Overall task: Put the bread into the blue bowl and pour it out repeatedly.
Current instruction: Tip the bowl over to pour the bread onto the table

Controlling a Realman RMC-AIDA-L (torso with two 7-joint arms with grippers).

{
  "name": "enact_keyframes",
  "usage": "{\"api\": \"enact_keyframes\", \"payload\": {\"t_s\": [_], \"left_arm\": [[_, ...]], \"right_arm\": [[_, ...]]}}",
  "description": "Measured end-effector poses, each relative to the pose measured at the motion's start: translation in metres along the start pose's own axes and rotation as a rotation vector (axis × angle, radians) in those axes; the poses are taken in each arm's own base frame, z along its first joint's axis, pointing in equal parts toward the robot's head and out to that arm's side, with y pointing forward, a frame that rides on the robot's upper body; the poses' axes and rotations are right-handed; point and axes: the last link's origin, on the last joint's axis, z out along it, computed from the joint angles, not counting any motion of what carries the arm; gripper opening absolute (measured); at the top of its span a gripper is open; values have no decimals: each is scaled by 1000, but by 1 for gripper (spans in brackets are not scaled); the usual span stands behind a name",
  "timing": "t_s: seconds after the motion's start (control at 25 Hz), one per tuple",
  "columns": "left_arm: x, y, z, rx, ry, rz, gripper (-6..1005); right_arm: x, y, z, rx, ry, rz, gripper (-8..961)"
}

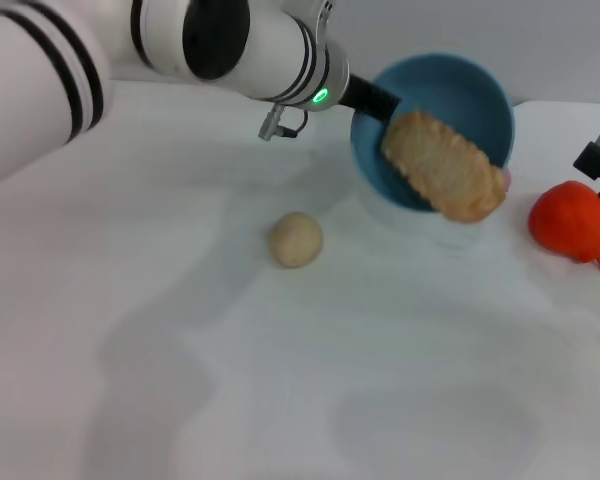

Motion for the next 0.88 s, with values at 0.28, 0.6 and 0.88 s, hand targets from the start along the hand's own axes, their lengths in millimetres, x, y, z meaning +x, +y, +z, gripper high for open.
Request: {"api": "enact_keyframes", "payload": {"t_s": [0.28,0.6,0.88], "left_arm": [[-6,1,7,44,179,48,13],[-19,-5,8,81,295,86,12],[-23,-5,5,92,392,111,13]], "right_arm": [[10,-9,-18,85,-28,68,456],[27,-17,-37,185,-32,150,455],[38,-26,-42,246,21,186,455]]}}
